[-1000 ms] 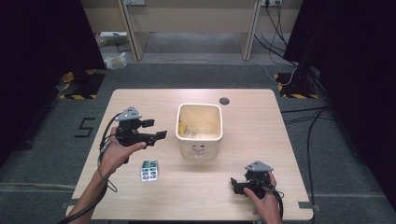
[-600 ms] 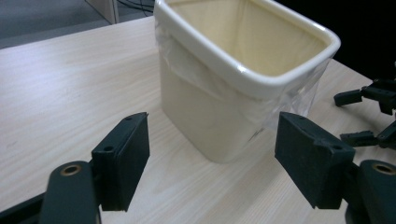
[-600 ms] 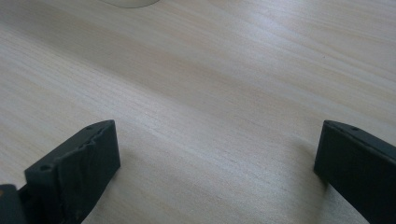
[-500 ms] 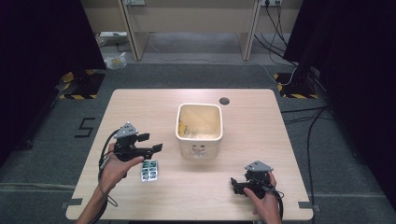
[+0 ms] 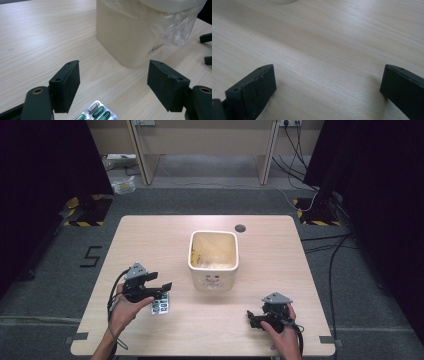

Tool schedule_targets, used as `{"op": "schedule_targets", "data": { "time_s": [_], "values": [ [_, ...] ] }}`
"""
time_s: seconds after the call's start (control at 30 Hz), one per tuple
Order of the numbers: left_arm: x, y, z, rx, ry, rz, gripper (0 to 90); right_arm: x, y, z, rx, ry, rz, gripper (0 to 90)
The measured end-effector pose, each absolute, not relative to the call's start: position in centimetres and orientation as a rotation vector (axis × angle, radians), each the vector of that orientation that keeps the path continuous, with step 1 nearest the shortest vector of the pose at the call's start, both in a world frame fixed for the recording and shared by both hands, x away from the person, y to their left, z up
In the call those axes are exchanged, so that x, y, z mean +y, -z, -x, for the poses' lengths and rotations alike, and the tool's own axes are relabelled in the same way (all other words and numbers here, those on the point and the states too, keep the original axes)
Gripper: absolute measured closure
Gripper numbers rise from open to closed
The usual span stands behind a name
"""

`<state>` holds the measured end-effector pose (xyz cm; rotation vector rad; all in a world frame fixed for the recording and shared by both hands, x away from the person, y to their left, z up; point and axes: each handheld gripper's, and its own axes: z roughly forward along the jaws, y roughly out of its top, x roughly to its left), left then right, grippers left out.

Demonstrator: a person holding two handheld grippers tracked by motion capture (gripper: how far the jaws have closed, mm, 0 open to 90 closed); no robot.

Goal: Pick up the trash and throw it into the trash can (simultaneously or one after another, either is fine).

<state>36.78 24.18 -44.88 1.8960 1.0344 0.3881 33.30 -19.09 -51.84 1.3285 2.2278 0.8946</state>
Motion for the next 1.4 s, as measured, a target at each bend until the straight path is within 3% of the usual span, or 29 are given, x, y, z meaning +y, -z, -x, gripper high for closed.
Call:
{"op": "schedule_targets", "data": {
  "time_s": [1.4],
  "values": [
    [23.8,50.6,-33.7,1.215,-0.552,-1.964,23.5,-19.1,51.8,-33.3,2.227,-0.895,-1.328,0.4]
  ]
}}
